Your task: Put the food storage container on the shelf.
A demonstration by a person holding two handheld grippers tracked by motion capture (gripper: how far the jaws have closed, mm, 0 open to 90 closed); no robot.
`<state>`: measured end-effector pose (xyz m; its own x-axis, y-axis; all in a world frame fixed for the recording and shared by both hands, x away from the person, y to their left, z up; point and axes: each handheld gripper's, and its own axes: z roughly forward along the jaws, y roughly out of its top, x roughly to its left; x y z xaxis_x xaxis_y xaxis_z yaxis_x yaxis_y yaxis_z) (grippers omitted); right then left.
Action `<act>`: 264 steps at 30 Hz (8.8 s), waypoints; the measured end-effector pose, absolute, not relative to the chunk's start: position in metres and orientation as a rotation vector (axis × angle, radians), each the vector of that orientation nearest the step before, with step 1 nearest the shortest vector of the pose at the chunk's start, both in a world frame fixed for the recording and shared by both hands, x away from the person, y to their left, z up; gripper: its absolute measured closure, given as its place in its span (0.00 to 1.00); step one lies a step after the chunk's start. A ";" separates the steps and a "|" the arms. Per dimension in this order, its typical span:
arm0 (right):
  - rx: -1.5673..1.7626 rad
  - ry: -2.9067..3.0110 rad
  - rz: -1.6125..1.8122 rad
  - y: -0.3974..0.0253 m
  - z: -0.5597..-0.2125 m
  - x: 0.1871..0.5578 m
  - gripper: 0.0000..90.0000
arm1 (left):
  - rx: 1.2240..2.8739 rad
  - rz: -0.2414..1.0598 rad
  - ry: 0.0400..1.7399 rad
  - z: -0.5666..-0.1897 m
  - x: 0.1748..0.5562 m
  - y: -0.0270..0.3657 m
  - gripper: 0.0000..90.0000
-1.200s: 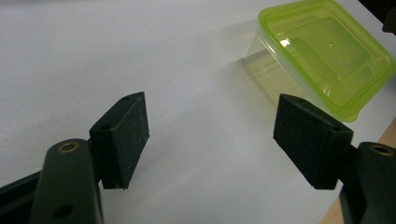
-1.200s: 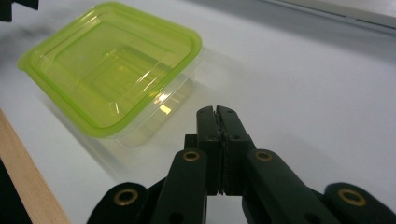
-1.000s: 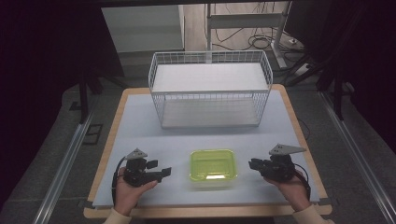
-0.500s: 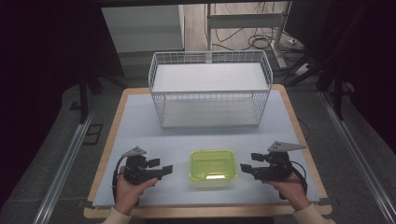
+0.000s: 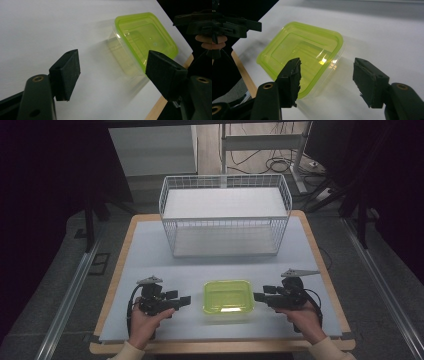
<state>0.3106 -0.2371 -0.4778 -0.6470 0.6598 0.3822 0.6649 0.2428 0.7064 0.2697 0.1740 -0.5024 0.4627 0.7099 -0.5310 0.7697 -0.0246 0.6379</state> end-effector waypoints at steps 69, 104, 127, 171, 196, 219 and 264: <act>-1.341 -2.225 -1.365 -0.224 -0.487 0.317 0.89 | 1.729 -0.267 1.188 -0.501 0.277 0.132 0.90; -1.300 -2.285 -1.498 -0.217 -0.441 0.329 0.89 | 1.704 -0.184 1.138 -0.455 0.292 0.137 0.90; -1.294 -2.310 -1.557 -0.214 -0.408 0.340 0.89 | 1.696 -0.134 1.104 -0.422 0.307 0.140 0.90; -1.295 -2.343 -1.641 -0.210 -0.348 0.378 0.89 | 1.701 -0.068 1.054 -0.359 0.350 0.142 0.90; -1.330 -2.357 -1.639 -0.199 -0.320 0.424 0.89 | 1.687 -0.035 1.075 -0.332 0.393 0.148 0.90; -1.368 -2.341 -1.666 -0.194 -0.301 0.462 0.89 | 1.691 -0.010 1.086 -0.311 0.433 0.150 0.90; -1.523 -2.328 -1.604 -0.189 -0.310 0.510 0.83 | 1.606 -0.041 1.200 -0.330 0.490 0.139 0.84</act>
